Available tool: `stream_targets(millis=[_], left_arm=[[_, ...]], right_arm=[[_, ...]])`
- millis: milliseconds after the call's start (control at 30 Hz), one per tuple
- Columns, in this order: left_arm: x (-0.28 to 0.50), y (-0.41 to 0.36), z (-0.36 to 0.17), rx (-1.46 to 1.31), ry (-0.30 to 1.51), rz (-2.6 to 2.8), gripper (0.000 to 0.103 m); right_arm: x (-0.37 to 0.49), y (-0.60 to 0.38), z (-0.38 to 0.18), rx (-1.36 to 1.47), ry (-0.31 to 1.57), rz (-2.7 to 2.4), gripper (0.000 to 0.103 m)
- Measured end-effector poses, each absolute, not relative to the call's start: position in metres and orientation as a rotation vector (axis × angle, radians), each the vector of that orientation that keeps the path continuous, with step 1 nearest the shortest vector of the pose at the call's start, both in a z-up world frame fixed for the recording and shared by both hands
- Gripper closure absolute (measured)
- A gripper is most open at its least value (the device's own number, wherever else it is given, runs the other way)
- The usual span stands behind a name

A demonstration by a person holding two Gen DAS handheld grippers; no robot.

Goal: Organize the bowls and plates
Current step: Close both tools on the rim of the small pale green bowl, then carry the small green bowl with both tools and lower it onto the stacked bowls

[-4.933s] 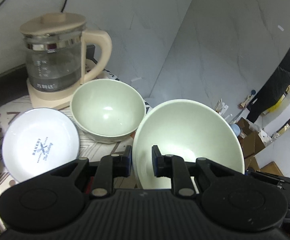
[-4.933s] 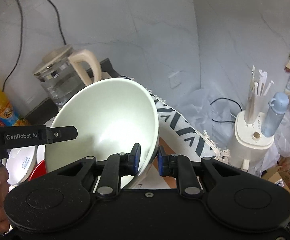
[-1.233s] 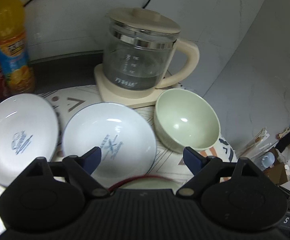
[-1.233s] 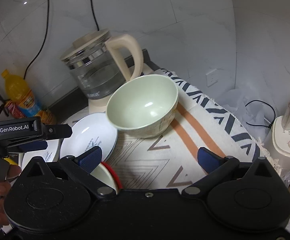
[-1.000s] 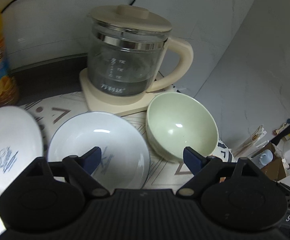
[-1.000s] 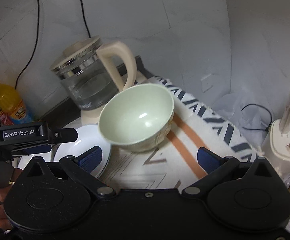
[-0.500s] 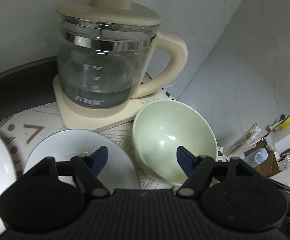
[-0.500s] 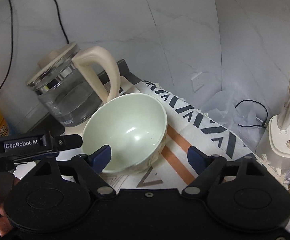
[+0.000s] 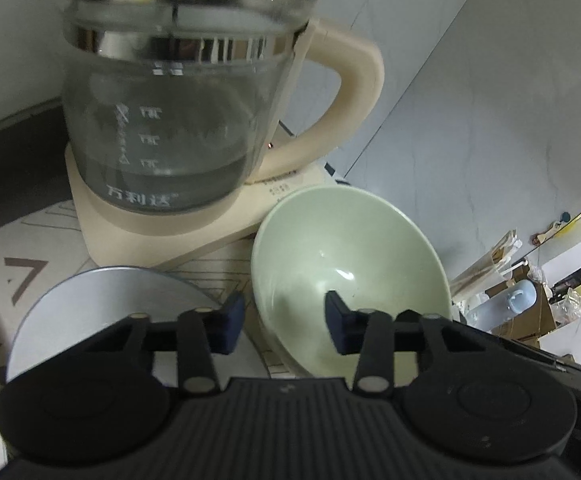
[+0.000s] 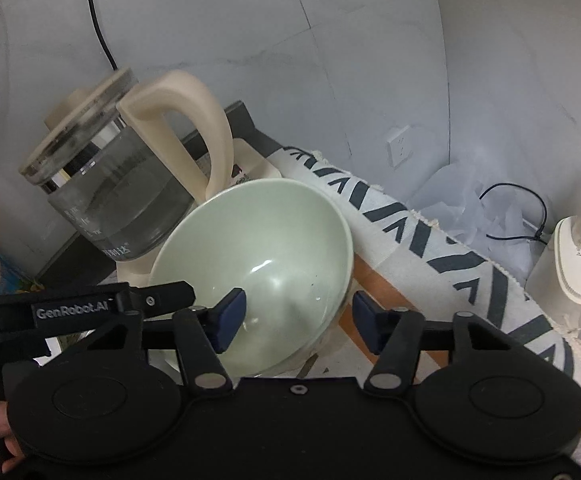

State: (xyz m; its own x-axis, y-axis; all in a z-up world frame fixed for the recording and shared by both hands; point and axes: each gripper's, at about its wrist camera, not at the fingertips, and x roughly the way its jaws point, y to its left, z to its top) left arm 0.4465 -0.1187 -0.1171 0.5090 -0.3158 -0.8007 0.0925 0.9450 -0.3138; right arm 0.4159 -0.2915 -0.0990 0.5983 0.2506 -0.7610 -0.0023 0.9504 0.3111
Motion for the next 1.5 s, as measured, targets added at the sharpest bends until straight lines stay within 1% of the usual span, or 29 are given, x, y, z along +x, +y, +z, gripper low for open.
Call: stream_targets(millis=[33,133,167,233,267,300,333,400,967,1500], left_arm=[[0.447,-0.120,-0.119,-0.239,1.017,-0.244,0.070],[0.448,-0.122,-0.125,-0.233,1.031,-0.235,0.074],[0.448,-0.123,-0.126,-0.229,1.030,-0.233,0.074],[0.448,-0.124,-0.129,-0.225,1.034,-0.228,0.078],[0.448,-0.125,-0.129,-0.222,1.036,-0.220,0.079],[0.447,-0.125,-0.129,-0.217,1.037,-0.212,0.082],[0.447,-0.125,-0.127,-0.213,1.036,-0.208,0.084],[0.444,-0.126,-0.121,-0.210,1.020,-0.213,0.085],[0.395,-0.122,-0.070,-0.246,0.903,-0.192,0.085],[0.331,-0.119,-0.040,-0.268,0.846,-0.135,0.085]], right_arm=[[0.417,-0.290,-0.100,0.291,0.925,0.143,0.048],[0.420,-0.287,-0.104,0.284,0.927,0.136,0.048],[0.420,-0.287,-0.106,0.282,0.930,0.136,0.050],[0.422,-0.287,-0.112,0.271,0.949,0.130,0.059],[0.424,-0.287,-0.115,0.266,0.966,0.122,0.070],[0.425,-0.288,-0.118,0.264,0.981,0.111,0.074],[0.424,-0.289,-0.118,0.265,0.985,0.105,0.074],[0.422,-0.291,-0.116,0.276,0.979,0.108,0.074],[0.384,-0.301,-0.069,0.293,0.832,0.159,0.075],[0.336,-0.301,-0.040,0.274,0.779,0.223,0.075]])
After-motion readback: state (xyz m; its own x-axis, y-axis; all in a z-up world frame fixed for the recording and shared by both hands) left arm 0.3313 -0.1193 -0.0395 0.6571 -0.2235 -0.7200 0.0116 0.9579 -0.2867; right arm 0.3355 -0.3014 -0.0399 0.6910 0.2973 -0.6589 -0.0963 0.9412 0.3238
